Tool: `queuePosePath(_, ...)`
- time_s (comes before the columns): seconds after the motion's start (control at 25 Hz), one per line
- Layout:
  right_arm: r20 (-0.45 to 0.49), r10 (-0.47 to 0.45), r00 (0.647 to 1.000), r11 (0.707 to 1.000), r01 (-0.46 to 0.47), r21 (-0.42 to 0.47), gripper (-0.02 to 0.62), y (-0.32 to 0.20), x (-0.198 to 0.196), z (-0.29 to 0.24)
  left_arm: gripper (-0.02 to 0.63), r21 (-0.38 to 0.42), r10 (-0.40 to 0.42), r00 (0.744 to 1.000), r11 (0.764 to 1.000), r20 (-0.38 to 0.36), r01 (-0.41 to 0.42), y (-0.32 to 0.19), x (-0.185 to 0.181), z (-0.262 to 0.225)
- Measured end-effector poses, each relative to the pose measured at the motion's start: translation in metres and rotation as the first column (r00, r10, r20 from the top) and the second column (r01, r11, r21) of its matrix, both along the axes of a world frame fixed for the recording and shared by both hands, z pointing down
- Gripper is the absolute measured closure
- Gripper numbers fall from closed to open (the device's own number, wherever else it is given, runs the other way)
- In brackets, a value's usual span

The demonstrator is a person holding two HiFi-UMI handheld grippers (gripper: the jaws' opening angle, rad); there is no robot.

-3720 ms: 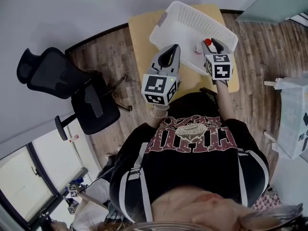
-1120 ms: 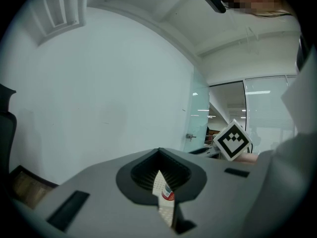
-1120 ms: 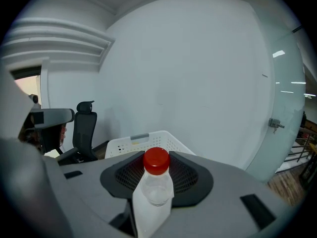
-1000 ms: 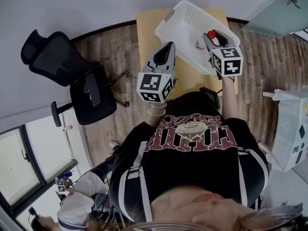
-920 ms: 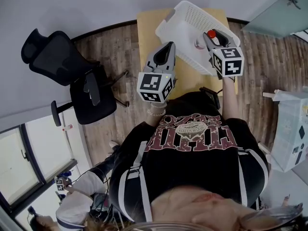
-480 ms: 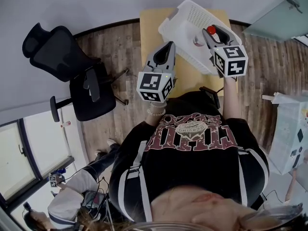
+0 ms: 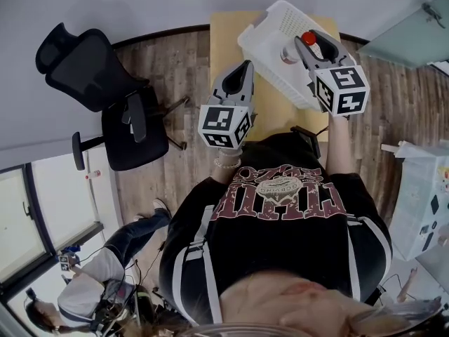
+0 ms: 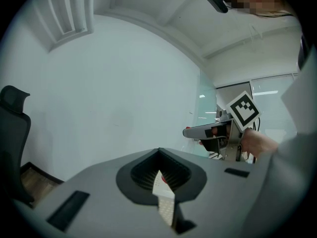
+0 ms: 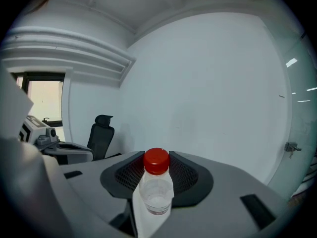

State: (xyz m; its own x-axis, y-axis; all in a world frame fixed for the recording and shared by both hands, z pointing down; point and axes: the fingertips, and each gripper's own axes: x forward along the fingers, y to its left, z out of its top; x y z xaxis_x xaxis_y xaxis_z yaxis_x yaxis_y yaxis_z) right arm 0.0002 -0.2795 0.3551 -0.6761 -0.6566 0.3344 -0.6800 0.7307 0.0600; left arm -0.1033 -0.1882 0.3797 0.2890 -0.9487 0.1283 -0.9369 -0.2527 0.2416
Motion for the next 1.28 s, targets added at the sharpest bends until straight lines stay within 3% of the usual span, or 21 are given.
queuePosePath(0.8,0.057,-0.174,0.983,0.980,0.167,0.111,0.439,0.036,-0.045,-0.064,0.560,0.008,-0.088,0.996,0.996,-0.016,0.088,0.023,-0.024,0.001)
queuePosePath(1.28,0.087,-0.297,0.951,0.951,0.286,0.114,0.439,0.058,-0.088,-0.065,0.560,0.000,-0.184,0.983,0.983,-0.012,0.184,0.046,-0.056,0.004)
